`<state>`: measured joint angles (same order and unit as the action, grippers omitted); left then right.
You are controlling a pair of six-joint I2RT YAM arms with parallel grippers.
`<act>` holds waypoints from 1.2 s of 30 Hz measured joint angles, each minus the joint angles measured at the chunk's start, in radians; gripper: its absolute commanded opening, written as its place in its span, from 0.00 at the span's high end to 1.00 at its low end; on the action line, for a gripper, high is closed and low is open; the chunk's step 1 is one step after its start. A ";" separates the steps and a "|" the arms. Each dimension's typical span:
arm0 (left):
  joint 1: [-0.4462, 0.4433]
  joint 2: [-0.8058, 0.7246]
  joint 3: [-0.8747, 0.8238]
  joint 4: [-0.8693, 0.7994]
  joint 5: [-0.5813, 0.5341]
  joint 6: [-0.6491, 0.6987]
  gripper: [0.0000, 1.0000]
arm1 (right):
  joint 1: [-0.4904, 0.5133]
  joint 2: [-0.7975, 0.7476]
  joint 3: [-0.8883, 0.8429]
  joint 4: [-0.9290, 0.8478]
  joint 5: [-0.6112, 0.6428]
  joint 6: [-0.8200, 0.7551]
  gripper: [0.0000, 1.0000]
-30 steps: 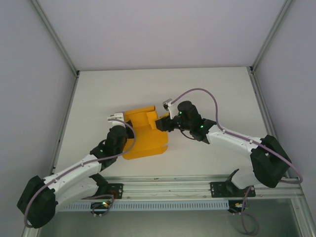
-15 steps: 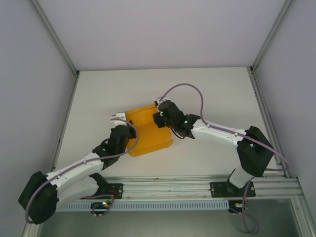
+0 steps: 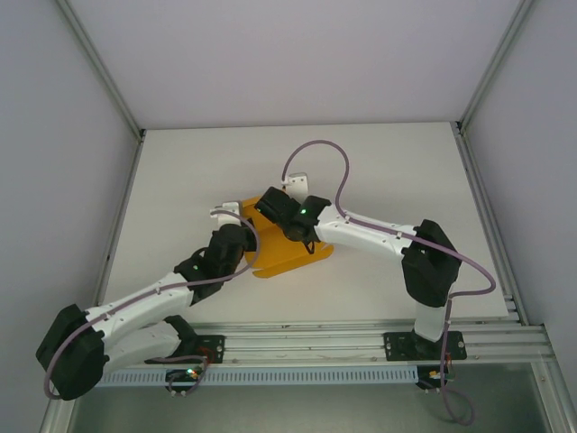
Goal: Assemble paper box
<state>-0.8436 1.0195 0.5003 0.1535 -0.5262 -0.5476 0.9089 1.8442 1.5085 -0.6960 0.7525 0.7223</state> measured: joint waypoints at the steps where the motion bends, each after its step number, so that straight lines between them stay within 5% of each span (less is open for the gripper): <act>1: -0.002 0.000 0.000 0.000 0.006 -0.003 1.00 | 0.002 0.002 0.006 -0.020 0.010 0.013 0.88; 7: -0.002 0.003 0.006 0.006 0.025 -0.014 1.00 | 0.016 0.043 0.063 -0.095 0.079 0.081 0.86; 11: 0.004 0.026 0.006 -0.003 0.014 -0.014 1.00 | 0.015 -0.025 -0.124 0.178 0.033 -0.078 0.80; 15: 0.009 0.047 0.006 -0.043 -0.007 -0.014 1.00 | -0.032 -0.146 -0.381 0.537 -0.175 -0.235 0.70; 21: 0.023 0.048 0.006 -0.032 -0.032 -0.021 1.00 | -0.133 -0.254 -0.572 0.871 -0.518 -0.351 0.25; 23: 0.023 0.048 0.006 -0.027 -0.031 -0.021 1.00 | -0.148 -0.276 -0.592 0.928 -0.607 -0.360 0.02; 29: 0.062 0.048 0.013 -0.035 0.023 0.016 1.00 | -0.153 -0.431 -0.699 1.029 -0.710 -0.361 0.00; 36: 0.195 0.105 0.173 -0.176 0.311 0.204 1.00 | -0.170 -0.736 -0.808 0.906 -0.544 -0.325 0.00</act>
<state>-0.6483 1.1244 0.6731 -0.0223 -0.2153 -0.3431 0.7391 1.1080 0.7010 0.2100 0.2081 0.3969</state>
